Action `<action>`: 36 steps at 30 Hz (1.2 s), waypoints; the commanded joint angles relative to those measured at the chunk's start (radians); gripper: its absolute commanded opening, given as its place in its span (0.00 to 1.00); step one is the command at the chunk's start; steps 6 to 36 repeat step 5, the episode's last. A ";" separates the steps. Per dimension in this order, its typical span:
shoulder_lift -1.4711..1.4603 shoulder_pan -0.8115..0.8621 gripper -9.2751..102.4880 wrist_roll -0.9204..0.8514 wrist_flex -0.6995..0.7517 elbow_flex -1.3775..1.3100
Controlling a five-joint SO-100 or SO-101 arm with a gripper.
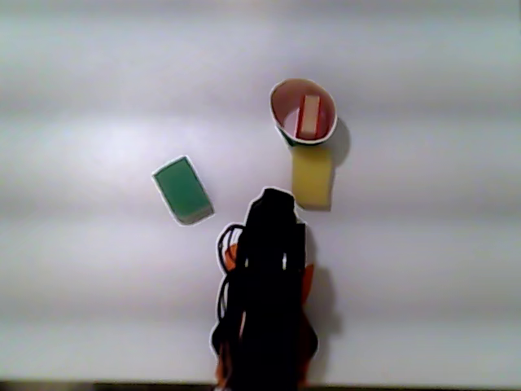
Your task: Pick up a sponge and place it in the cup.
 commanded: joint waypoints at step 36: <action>0.017 0.003 0.08 0.012 0.015 0.048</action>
